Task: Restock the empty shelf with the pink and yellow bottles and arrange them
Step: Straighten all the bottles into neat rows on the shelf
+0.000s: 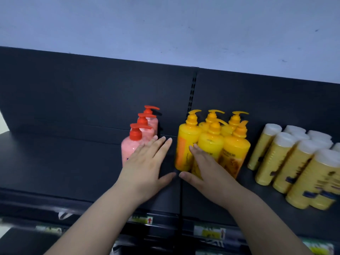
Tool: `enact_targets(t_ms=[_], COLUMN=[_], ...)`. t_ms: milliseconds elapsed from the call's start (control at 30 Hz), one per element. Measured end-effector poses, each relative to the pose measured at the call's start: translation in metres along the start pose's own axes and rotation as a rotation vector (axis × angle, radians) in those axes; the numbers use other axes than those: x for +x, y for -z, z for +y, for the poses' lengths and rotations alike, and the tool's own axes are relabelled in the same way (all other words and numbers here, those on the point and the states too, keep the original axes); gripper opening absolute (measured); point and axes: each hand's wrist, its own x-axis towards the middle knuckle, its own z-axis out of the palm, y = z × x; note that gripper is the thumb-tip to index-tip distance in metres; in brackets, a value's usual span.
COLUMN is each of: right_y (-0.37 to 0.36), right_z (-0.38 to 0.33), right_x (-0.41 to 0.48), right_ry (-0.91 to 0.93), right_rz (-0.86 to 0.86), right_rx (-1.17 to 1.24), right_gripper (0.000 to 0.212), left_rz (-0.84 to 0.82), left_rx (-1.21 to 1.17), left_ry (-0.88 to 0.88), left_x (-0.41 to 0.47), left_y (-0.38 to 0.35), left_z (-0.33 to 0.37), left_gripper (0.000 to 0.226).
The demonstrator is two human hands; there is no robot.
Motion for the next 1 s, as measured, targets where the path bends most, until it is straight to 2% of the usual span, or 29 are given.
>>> enact_targets(t_ms=[367,733,900,1000], right_y=[-0.005,0.012,0.034,0.037], right_z=[0.042,0.049,0.060,0.070], right_x=[-0.062,-0.025,0.001,0.010], right_ry=[-0.118,-0.171,-0.198,-0.200], right_rz=[-0.057,0.011,0.116,0.160], right_rx=[0.019,-0.029,-0.057,-0.061], right_gripper=[0.088,0.085,0.082,0.083], left_rz=[-0.072,-0.065,-0.016,-0.045], left_rx=[0.035,0.048,0.024,0.025], left_ry=[-0.118,-0.175,-0.233,-0.261], left_x=[-0.012,0.036,0.077,0.093], left_y=[-0.033,-0.049,-0.058,-0.069], left_z=[0.065,0.041,0.032,0.030], left_gripper=[0.084,0.078,0.076,0.076])
